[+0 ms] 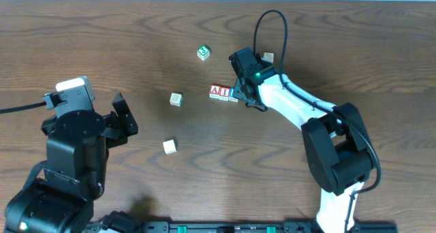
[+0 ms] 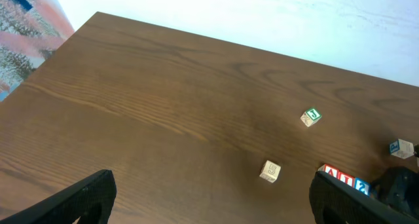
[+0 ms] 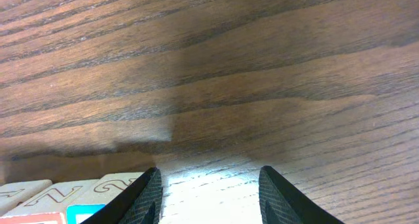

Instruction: Spell out Ai2

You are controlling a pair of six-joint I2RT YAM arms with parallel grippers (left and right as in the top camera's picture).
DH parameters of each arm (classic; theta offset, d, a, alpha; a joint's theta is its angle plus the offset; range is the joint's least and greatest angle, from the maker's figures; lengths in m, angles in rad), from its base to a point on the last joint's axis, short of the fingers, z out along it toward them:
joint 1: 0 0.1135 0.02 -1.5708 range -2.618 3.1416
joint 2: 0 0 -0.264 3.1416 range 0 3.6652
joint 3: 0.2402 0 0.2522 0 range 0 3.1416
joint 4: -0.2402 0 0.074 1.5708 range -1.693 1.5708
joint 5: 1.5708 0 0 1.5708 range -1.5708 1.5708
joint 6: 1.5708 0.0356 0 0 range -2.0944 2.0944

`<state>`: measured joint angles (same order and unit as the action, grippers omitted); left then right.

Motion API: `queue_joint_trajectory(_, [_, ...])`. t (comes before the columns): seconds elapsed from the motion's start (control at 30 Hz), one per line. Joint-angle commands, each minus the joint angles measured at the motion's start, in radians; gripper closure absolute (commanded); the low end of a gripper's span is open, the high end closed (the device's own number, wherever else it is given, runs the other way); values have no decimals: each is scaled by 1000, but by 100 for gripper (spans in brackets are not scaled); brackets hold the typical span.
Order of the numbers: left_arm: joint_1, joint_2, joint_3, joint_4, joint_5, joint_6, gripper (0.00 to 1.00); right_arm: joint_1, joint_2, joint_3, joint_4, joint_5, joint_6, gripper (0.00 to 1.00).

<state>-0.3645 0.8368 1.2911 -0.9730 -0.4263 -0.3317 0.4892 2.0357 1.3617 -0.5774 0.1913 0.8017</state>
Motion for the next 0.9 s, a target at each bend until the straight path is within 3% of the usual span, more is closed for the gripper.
queue_joint_trajectory(0.0, [0,1,8,-3,-18,14,5,3,12,-2,8,-6,14,53])
queue_joint_trajectory(0.3, [0,1,8,-3,-18,14,5,2,12,-2,8,70,12,53])
queue_joint_trajectory(0.57, [0,1,8,-3,-18,14,5,-31,-108,-4,19,257,-149,43])
queue_joint_trajectory(0.67, [0,1,8,-3,-18,14,5,-58,-239,-64,106,253,-211,32])
queue_joint_trajectory(0.77, [0,1,8,-3,-18,14,4,-87,-414,-199,256,246,-288,1])
queue_joint_trajectory(0.8, [0,1,8,-3,-18,14,5,-98,-480,-252,304,246,-296,1])
queue_joint_trajectory(0.87, [0,1,7,-3,-18,14,5,-117,-595,-350,407,178,-480,1])
